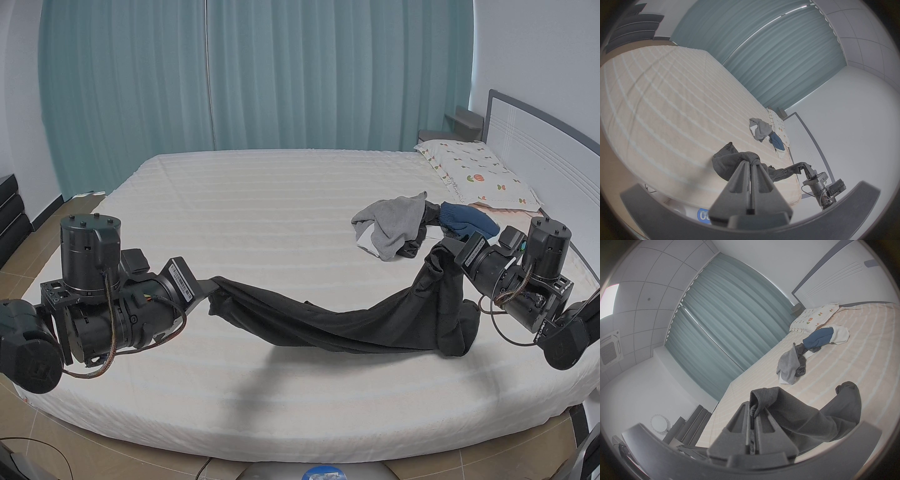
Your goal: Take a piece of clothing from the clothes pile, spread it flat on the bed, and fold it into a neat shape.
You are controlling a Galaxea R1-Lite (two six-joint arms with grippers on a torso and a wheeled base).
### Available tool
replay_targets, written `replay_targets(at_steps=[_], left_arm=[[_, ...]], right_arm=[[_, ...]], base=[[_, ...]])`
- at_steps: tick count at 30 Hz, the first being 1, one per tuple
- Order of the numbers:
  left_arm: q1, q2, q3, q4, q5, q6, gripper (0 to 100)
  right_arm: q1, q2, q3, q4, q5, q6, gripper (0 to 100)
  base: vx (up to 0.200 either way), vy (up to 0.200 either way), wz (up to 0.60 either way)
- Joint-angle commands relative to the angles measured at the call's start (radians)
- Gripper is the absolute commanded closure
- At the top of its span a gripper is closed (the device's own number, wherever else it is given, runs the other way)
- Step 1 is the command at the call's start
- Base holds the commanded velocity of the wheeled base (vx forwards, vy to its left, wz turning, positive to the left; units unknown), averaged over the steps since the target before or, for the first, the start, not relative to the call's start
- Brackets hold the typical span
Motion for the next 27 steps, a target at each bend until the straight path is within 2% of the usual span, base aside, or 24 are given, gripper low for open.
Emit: replay_targets(at_steps=[1, 22, 27], left_arm=[[0.0, -0.001, 0.002, 0.0, -0.001, -0.001, 100], [-0.001, -0.009, 0.01, 0.001, -0.004, -0.001, 100], [0.0, -0.047, 0.03, 0.0, -0.003, -0.005, 100]], right_arm=[[-0.009, -0.006, -0.004, 0.0, -0.001, 0.0, 100], [-0.027, 0.004, -0.007, 0.0, 0.004, -0.005, 100], [-0.036, -0.003, 0.008, 0.009, 0.041, 0.0, 100]], base=[[0.0, 0.2, 0.0], [0.0, 0.2, 0.0], [0.0, 0.2, 0.0]])
